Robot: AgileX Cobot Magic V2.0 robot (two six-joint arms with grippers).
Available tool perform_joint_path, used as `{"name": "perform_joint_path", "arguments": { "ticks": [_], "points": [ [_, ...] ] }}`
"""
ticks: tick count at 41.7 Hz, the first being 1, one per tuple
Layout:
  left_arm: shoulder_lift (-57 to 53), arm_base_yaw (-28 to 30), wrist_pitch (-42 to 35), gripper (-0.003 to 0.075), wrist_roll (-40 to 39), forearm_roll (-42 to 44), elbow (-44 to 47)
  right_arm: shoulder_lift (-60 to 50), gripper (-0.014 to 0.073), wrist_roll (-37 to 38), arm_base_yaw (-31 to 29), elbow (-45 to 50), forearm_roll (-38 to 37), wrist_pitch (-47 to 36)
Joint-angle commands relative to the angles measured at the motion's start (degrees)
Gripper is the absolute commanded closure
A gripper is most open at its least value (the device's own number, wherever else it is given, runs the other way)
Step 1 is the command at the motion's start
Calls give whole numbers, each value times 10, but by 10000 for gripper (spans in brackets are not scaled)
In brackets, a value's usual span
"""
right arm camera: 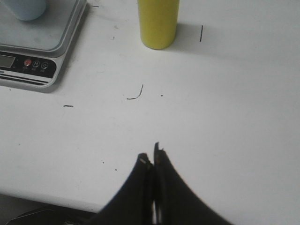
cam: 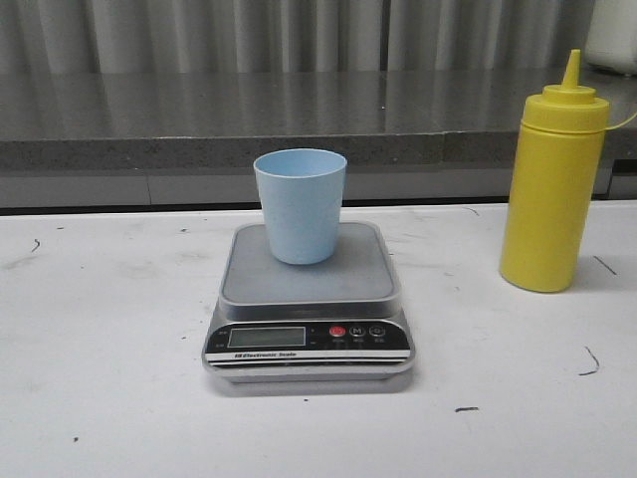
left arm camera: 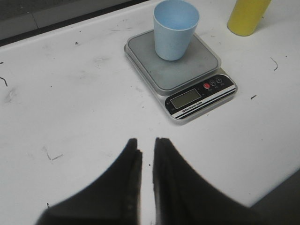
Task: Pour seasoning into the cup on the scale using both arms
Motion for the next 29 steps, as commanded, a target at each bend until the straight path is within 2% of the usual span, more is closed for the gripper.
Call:
{"name": "perform_joint_path", "arguments": {
  "ticks": [1, 16, 23, 26, 29],
  "points": [
    [1, -4, -41, 740, -3, 0, -15, 3, 716, -5, 1, -19, -3, -33],
    [-2, -4, -43, 740, -3, 0, -13, 3, 716, -5, 1, -19, -3, -33],
    [-54, 16, -46, 740, -3, 0, 9, 3, 716, -5, 1, -19, -3, -33],
    [-83, 39, -70, 740, -3, 8, 25, 3, 716, -5, 1, -19, -3, -33],
    [-120, 65, -126, 740, -3, 8, 55, 3, 716, -5, 1, -19, -3, -33]
  ]
}}
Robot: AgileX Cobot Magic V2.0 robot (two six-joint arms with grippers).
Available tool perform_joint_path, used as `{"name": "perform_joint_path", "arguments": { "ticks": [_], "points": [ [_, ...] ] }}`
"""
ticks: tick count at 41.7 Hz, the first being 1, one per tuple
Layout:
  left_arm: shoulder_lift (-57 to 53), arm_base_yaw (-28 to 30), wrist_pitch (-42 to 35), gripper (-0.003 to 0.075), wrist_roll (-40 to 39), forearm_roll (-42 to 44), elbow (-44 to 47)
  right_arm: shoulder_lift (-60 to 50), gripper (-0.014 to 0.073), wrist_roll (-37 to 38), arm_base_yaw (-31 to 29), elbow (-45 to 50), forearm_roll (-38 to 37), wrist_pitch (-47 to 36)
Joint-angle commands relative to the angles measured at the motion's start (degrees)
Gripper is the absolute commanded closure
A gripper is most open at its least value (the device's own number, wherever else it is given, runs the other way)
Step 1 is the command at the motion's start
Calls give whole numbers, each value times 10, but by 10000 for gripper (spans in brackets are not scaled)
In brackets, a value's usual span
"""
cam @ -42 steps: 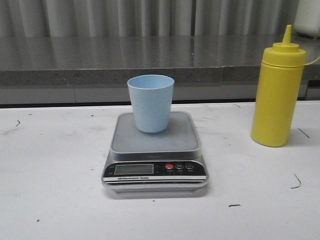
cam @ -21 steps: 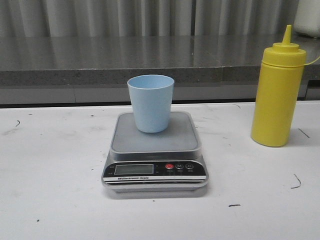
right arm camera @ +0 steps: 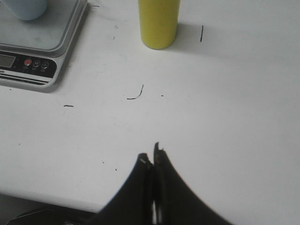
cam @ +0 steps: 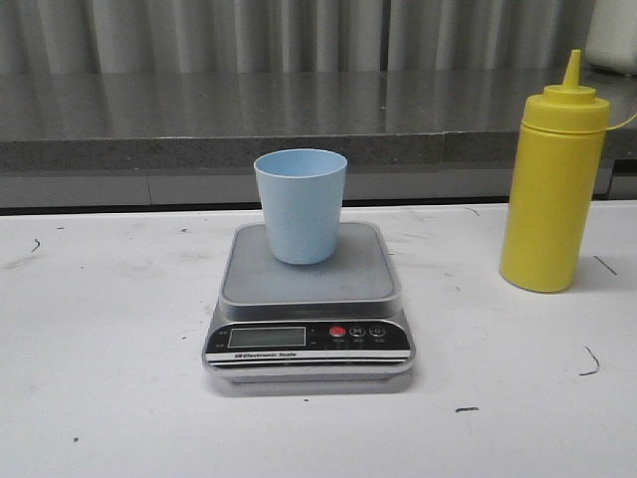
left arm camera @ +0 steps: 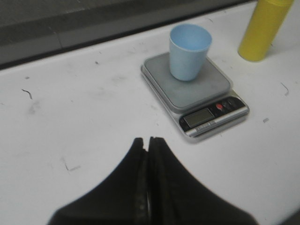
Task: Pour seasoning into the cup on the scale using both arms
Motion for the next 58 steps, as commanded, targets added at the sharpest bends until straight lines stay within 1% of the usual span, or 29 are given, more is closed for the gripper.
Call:
{"name": "perform_joint_path", "arguments": {
  "ticks": [1, 3, 8, 13, 19, 31, 36, 38, 46, 58],
  "points": [
    [-37, 32, -109, 740, -3, 2, 17, 3, 716, -4, 1, -19, -4, -33],
    [-60, 50, -166, 740, -3, 5, 48, 3, 716, -4, 1, -19, -4, -33],
    [-115, 95, -267, 740, -3, 5, 121, 3, 716, -4, 1, -19, -4, -33],
    [-158, 132, -326, 740, -3, 5, 192, 3, 716, -4, 1, -19, -4, -33],
    [-186, 167, -369, 740, -3, 3, 260, 3, 716, -4, 1, -19, -4, -33],
    [-244, 205, -415, 740, -3, -23, 343, 3, 716, -4, 1, -19, -4, -33],
    [-246, 215, -467, 740, -3, -24, 377, 3, 716, -4, 1, -19, -4, -32],
    [-246, 221, -448, 740, -3, -25, 373, 3, 716, -4, 1, -19, -4, -32],
    [-246, 239, -454, 740, -3, -25, 375, 3, 716, -4, 1, -19, -4, -31],
    [-246, 241, -454, 740, -3, -25, 375, 3, 716, -4, 1, -19, -4, -31]
  ]
}}
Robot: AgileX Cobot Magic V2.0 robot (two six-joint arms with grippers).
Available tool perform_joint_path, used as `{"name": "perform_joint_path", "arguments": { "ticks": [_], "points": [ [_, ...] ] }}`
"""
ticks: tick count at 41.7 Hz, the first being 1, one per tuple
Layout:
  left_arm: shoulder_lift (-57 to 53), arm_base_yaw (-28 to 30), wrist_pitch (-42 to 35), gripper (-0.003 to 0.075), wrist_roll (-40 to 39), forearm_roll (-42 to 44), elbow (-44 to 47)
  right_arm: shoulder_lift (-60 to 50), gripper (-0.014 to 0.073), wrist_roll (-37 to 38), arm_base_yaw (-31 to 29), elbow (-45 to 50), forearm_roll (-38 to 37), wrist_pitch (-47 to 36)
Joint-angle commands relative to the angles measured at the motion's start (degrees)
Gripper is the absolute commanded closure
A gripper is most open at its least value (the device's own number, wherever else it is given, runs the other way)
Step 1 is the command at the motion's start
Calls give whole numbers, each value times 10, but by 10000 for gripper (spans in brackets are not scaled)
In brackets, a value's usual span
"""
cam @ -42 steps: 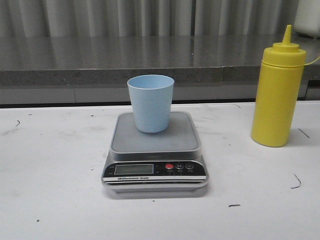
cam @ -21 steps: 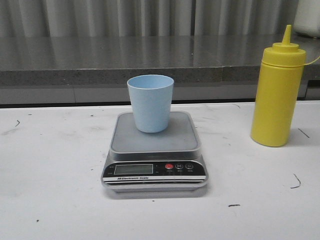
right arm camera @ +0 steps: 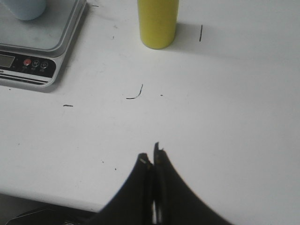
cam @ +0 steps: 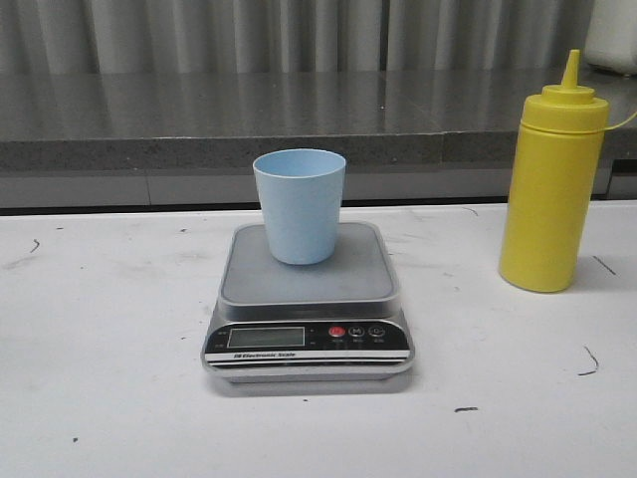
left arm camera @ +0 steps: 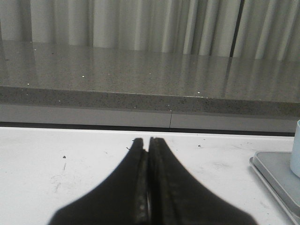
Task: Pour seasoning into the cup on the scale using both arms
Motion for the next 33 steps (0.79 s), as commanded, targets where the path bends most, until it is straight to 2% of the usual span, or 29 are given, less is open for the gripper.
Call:
{"name": "perform_joint_path", "arguments": {
  "ticks": [1, 8, 33],
  "points": [
    [-10, 5, -50, 740, -3, -6, 14, 3, 716, -3, 1, -19, -4, -31],
    [-10, 23, -50, 740, -3, -6, 14, 3, 716, -3, 1, -19, -4, -31],
    [-10, 23, -50, 740, -3, -6, 14, 3, 716, -3, 1, -19, -4, -31]
  ]
}}
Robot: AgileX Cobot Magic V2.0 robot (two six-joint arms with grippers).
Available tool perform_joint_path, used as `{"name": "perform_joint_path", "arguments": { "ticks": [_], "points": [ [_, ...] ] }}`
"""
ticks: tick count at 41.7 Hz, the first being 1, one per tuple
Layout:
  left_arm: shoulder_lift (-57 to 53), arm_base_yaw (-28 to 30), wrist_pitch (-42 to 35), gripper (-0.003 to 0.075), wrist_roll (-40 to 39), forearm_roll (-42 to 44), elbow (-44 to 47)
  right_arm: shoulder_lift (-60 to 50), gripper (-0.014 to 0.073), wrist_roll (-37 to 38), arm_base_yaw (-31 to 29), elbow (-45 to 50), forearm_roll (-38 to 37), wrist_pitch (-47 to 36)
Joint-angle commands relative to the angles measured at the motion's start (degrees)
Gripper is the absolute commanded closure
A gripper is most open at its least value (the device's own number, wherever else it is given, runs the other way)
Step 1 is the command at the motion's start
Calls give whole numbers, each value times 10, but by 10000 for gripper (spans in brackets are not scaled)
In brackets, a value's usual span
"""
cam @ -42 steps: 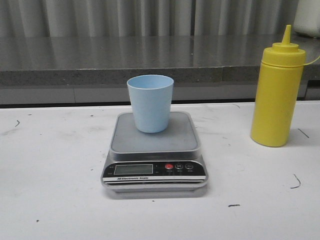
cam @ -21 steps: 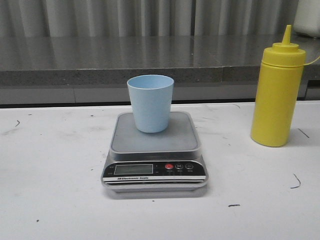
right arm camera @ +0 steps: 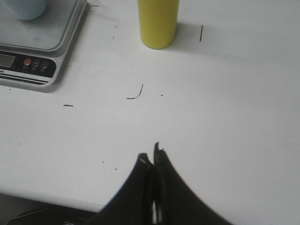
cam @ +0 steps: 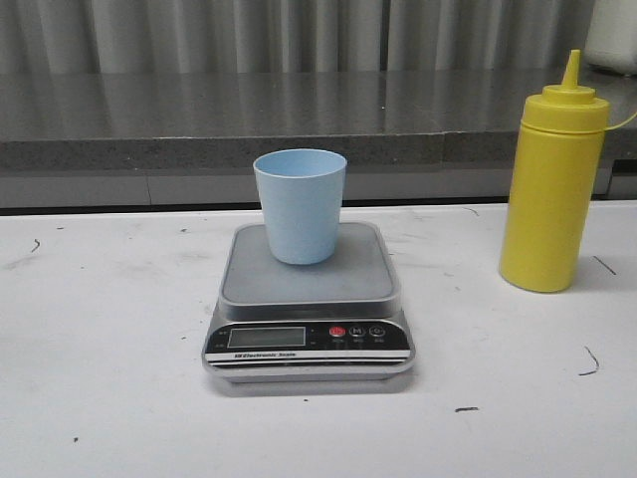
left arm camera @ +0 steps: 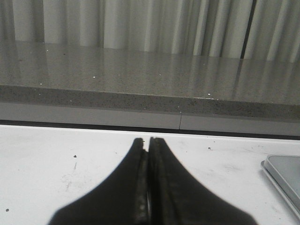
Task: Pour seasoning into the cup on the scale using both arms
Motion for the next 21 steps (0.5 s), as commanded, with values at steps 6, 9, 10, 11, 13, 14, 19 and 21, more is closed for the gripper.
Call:
{"name": "perform_joint_path", "arguments": {
  "ticks": [6, 9, 10, 11, 13, 14, 19, 21],
  "points": [
    [-10, 0, -50, 740, -3, -6, 14, 3, 716, -3, 1, -19, -4, -31],
    [-10, 0, -50, 740, -3, -6, 14, 3, 716, -3, 1, -19, -4, -31],
    [-10, 0, -50, 740, -3, -6, 14, 3, 716, -3, 1, -19, -4, -31],
    [-10, 0, -50, 740, -3, -6, 14, 3, 716, -3, 1, -19, -4, -31],
    [-10, 0, -50, 740, -3, -6, 14, 3, 716, -4, 1, -19, -7, -30],
    [-10, 0, -50, 740, -3, -6, 14, 0, 716, -4, 1, -18, -10, -30],
    [-10, 0, -50, 740, -3, -6, 14, -25, 712, -14, -17, 0, -24, -62],
    [-10, 0, -50, 740, -3, -6, 14, -42, 711, -42, -29, 17, -17, -92]
  ]
}}
